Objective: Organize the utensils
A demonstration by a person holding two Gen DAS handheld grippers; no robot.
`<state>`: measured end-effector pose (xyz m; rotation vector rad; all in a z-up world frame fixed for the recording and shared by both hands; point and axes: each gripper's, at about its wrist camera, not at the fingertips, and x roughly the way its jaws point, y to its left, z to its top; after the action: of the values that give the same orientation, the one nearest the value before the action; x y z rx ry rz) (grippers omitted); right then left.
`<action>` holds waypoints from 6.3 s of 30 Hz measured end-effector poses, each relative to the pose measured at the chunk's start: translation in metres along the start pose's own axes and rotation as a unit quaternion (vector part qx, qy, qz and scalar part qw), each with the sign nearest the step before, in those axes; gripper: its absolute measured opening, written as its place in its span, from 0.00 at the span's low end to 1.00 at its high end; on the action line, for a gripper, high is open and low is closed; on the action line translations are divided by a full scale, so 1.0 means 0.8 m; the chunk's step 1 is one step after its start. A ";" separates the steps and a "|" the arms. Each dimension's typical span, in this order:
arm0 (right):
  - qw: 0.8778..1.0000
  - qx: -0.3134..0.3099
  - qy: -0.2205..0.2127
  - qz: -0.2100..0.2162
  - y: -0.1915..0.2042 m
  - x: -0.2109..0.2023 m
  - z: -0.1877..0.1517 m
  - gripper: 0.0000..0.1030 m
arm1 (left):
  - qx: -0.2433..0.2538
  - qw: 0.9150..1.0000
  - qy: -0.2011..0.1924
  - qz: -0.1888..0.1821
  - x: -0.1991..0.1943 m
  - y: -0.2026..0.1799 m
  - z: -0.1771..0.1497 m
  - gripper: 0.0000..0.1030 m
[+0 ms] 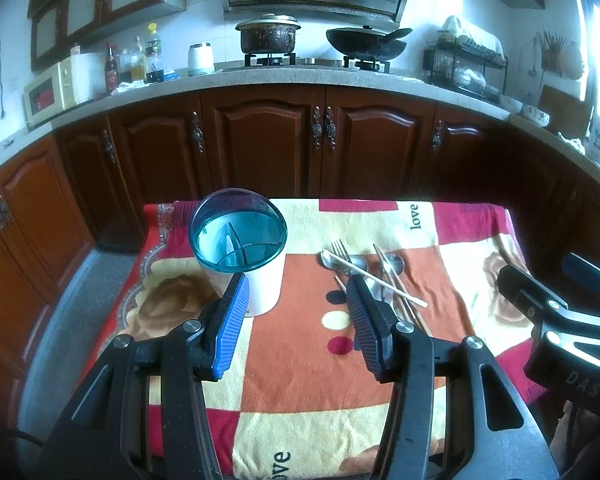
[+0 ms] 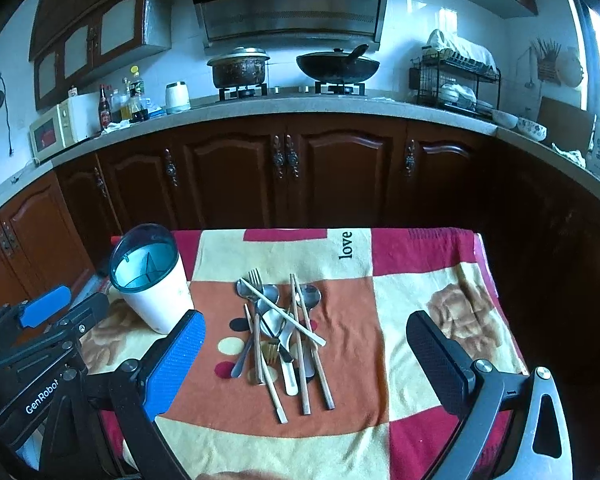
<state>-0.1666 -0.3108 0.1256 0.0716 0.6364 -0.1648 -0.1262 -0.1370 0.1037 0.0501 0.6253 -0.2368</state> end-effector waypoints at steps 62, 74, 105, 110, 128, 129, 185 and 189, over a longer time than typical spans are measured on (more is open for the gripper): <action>1.000 -0.007 0.014 -0.010 -0.003 0.024 0.006 0.97 | 0.008 1.000 0.020 -0.005 0.019 0.001 0.001 0.49; 1.000 -0.007 0.021 -0.010 -0.004 0.030 0.004 0.97 | 0.008 1.000 0.023 0.002 0.027 0.001 -0.003 0.49; 0.968 -0.076 0.171 0.168 -0.001 0.256 0.003 0.48 | -0.046 0.988 0.129 -0.067 0.124 0.017 -0.023 0.50; 0.954 -0.127 0.206 0.176 0.029 0.320 0.004 0.41 | -0.056 0.984 0.148 -0.079 0.149 0.016 -0.021 0.58; 0.947 -0.043 0.227 0.224 -0.027 0.372 0.009 0.03 | -0.024 0.982 0.166 -0.087 0.226 -0.048 0.005 0.58; 0.948 -0.026 0.222 0.225 -0.042 0.367 0.009 0.03 | -0.023 0.982 0.168 -0.085 0.232 -0.052 0.007 0.58; 0.933 0.062 0.089 0.343 0.001 0.222 0.072 0.03 | -0.042 0.988 0.063 -0.132 0.121 0.039 0.129 0.04; 0.930 0.055 0.065 0.359 0.055 0.222 0.100 0.03 | -0.049 0.995 0.020 -0.089 0.103 0.087 0.157 0.04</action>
<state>0.0283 -0.3000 0.0843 0.4197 0.6959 0.5183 0.0273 -0.1013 0.1557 -0.0958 0.6807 -0.3786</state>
